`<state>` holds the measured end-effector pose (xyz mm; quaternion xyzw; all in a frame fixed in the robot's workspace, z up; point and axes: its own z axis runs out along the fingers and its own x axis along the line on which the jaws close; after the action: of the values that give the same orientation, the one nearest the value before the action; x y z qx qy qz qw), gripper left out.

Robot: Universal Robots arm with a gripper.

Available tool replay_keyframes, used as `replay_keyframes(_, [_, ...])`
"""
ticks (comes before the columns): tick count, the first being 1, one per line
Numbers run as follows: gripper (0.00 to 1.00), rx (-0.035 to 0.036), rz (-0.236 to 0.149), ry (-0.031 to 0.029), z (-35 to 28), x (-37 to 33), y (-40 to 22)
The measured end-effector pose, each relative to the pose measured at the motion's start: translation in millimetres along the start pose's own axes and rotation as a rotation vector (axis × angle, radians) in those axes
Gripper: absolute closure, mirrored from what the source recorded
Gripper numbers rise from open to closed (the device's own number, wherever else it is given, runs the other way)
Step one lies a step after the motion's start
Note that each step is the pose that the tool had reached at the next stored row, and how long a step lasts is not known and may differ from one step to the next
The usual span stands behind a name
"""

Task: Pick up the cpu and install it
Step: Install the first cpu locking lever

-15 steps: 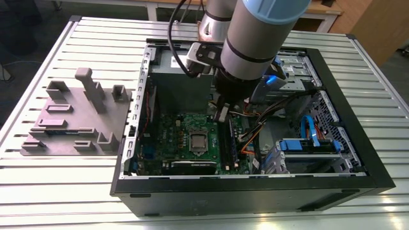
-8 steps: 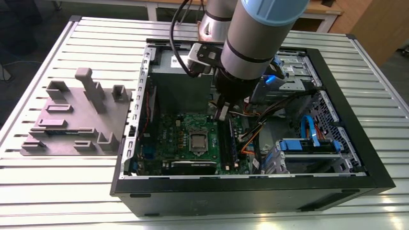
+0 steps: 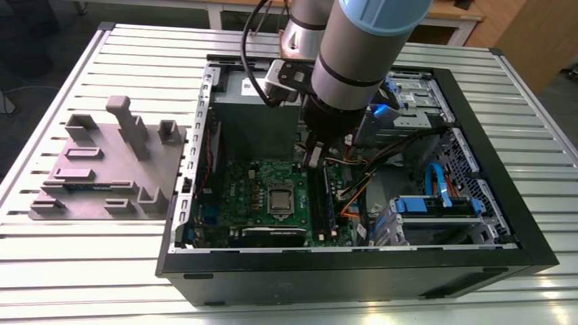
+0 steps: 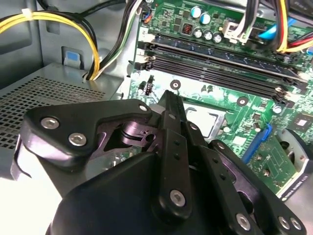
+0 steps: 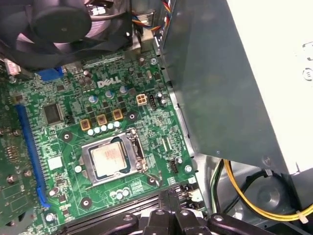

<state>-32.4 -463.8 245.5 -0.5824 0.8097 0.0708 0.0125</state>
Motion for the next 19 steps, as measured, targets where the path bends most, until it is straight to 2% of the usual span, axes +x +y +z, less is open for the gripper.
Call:
replay_keyframes(4, [0.89, -0.0007, -0.001, -0.0023, 2.0, -0.5, 2.8])
replay_keyframes(8, [0.89, -0.0021, -0.002, -0.0078, 3.5, -0.2, 6.2])
replay_keyframes(13, [0.89, -0.0023, -0.004, -0.0077, 3.4, 2.8, 6.3])
replay_keyframes(19, [0.89, -0.0052, -0.036, -0.0042, 3.2, 7.8, 7.8])
